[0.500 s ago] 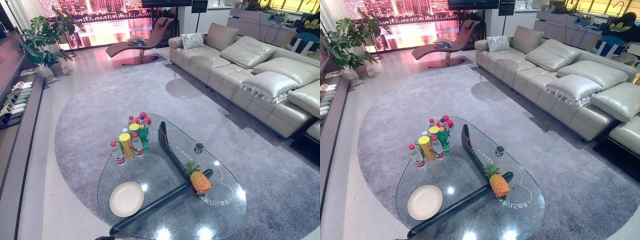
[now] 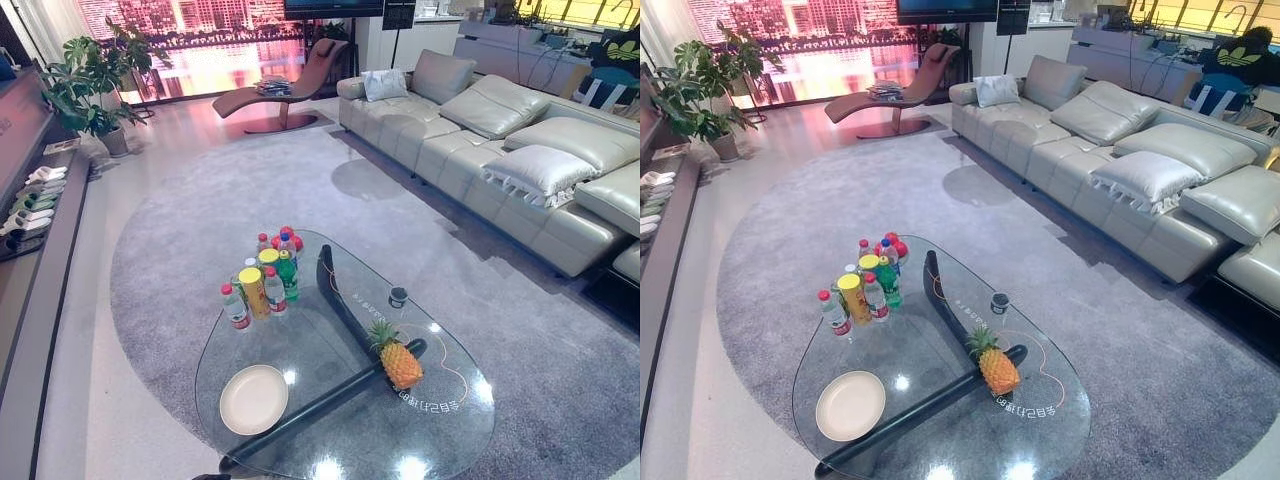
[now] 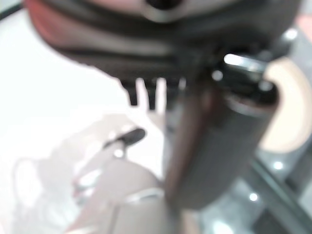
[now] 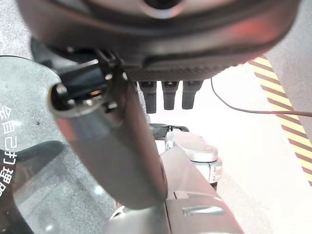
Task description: Pick up the fruit to the plate
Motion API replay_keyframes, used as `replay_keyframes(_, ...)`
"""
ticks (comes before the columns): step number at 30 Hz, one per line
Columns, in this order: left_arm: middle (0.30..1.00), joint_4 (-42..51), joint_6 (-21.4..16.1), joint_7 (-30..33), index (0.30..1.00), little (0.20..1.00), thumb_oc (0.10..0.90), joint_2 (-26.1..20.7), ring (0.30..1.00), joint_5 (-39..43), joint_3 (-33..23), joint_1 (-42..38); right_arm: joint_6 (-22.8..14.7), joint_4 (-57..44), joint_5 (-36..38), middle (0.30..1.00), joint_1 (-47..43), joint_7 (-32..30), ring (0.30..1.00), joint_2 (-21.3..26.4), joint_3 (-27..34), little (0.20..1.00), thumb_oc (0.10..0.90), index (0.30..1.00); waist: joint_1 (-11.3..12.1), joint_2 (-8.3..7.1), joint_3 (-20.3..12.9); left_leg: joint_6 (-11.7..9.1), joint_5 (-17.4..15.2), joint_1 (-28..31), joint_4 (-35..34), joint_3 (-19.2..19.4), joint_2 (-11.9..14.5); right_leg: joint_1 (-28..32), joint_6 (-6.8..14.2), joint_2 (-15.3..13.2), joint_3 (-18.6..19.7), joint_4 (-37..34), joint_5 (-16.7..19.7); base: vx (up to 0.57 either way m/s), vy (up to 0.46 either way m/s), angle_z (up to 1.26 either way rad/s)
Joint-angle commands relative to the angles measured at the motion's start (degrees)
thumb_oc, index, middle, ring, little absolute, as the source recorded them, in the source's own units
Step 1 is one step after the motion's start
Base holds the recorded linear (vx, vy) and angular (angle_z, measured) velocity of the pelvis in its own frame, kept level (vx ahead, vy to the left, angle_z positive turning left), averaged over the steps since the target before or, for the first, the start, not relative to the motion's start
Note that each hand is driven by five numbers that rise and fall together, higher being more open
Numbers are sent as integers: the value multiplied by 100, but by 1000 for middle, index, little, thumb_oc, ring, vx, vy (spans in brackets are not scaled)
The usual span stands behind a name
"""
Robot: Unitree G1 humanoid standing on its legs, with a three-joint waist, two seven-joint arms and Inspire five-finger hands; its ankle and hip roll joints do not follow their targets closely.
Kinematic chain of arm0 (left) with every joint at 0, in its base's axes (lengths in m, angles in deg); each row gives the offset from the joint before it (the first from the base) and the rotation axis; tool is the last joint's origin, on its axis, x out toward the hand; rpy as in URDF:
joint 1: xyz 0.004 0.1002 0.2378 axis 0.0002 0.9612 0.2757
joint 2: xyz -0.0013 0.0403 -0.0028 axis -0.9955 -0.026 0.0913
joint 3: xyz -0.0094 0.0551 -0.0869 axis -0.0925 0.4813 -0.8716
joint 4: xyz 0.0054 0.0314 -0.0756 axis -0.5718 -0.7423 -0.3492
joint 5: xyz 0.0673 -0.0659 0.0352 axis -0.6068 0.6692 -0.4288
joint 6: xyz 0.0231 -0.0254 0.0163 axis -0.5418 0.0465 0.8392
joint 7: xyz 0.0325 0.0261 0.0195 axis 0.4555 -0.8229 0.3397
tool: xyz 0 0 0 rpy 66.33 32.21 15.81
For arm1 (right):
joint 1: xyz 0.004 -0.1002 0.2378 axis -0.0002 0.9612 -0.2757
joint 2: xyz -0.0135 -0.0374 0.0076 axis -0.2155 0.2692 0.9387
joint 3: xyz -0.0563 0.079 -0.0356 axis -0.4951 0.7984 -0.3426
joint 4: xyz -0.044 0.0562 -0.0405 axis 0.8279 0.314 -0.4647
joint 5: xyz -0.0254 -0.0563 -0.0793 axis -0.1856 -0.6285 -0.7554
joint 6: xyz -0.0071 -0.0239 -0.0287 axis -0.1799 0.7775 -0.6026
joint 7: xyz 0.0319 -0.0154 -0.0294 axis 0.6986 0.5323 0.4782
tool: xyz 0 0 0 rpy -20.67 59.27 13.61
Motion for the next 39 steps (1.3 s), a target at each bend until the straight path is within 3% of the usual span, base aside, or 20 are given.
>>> replay_keyframes(1,900,-345,-54,-9,900,900,800,191,900,1,51,-373,30,314,-46,900,-478,6,900,-18,-60,900,800,900,46,125,229,62,-60,98,31,63,181,141,11,-205,-499,10,337,0,0,0)
replay_keyframes(12,900,-347,-29,33,900,900,800,201,900,95,48,-361,39,318,-67,900,-468,20,900,1,-83,900,800,900,54,119,301,90,-63,54,31,-41,138,139,-35,-150,-458,36,292,6,1,0)
replay_keyframes(19,900,-272,74,30,900,900,800,199,900,237,141,-346,-8,204,-145,900,-495,-119,900,54,-151,900,800,900,27,152,527,61,52,-255,31,-79,182,-143,-41,-136,-429,12,368,-10,5,0)
replay_keyframes(22,900,-143,118,112,900,900,800,182,900,621,286,-409,-42,130,-182,900,-629,-115,900,207,-222,900,800,900,-18,229,813,54,194,-689,31,-177,204,-607,-87,-100,-304,11,458,-161,38,-8)
replay_keyframes(25,900,-64,101,235,900,900,800,139,900,1021,356,-774,-202,68,-97,900,-951,-154,900,293,-261,900,800,900,-87,306,1391,79,366,-1367,31,-349,140,-1297,-138,-33,-83,18,625,-300,-16,-8)
replay_keyframes(29,900,-13,64,271,900,900,800,56,900,1371,336,-1116,-341,-37,-144,900,-1278,-311,900,389,-342,900,800,900,-115,343,1856,106,473,-1923,31,-483,54,-1840,-176,12,28,24,760,-248,-36,-1)
replay_keyframes(34,900,227,-144,240,900,900,800,-137,900,1920,376,-1523,-744,-493,-95,900,-1696,-1039,900,649,-436,900,800,900,-82,383,2407,131,496,-2378,31,-598,-139,-2342,-134,-103,-26,87,890,-168,5,-6)
replay_keyframes(39,900,575,-362,743,900,900,800,-335,900,2890,250,-2042,-1069,-958,357,900,-2241,-1370,900,979,-470,900,800,900,-34,358,2836,193,567,-2896,192,-753,-278,-3069,-141,-188,139,639,783,-175,9,-4)
